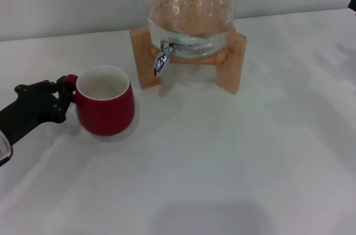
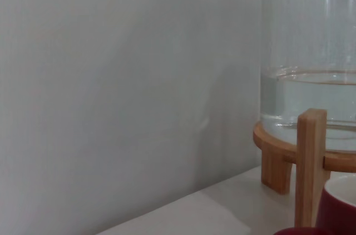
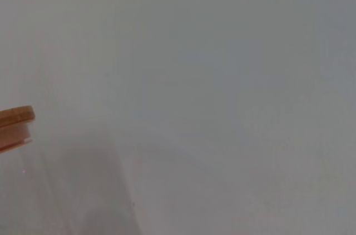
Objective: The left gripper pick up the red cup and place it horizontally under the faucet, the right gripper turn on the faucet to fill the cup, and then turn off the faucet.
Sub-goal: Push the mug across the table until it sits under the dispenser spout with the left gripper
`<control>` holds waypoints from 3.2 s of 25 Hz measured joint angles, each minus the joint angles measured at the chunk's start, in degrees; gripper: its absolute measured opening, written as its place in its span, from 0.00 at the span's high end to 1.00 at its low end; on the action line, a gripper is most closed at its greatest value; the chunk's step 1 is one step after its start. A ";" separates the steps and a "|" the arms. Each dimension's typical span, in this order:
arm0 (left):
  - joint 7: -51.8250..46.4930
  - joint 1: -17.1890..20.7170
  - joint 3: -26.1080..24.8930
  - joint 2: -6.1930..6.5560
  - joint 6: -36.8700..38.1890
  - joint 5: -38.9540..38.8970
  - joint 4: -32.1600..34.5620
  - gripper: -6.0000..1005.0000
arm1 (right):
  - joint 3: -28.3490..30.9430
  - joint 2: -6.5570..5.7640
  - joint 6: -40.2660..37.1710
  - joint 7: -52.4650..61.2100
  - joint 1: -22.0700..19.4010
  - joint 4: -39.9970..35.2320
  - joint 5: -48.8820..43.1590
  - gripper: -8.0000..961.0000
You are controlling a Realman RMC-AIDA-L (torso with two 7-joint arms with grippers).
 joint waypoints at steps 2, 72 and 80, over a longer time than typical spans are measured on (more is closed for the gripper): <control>-0.28 -0.43 0.54 0.00 0.42 0.01 0.00 0.86 | -0.01 0.00 0.09 0.00 0.00 0.16 0.00 0.18; -7.08 -8.95 16.97 -0.44 12.45 -2.74 0.46 0.85 | 0.45 0.00 1.37 -2.96 0.68 2.94 2.31 0.18; -3.12 -9.17 17.08 -0.53 12.34 -6.20 -0.49 0.84 | 0.45 0.00 1.37 -3.00 0.71 2.94 2.32 0.18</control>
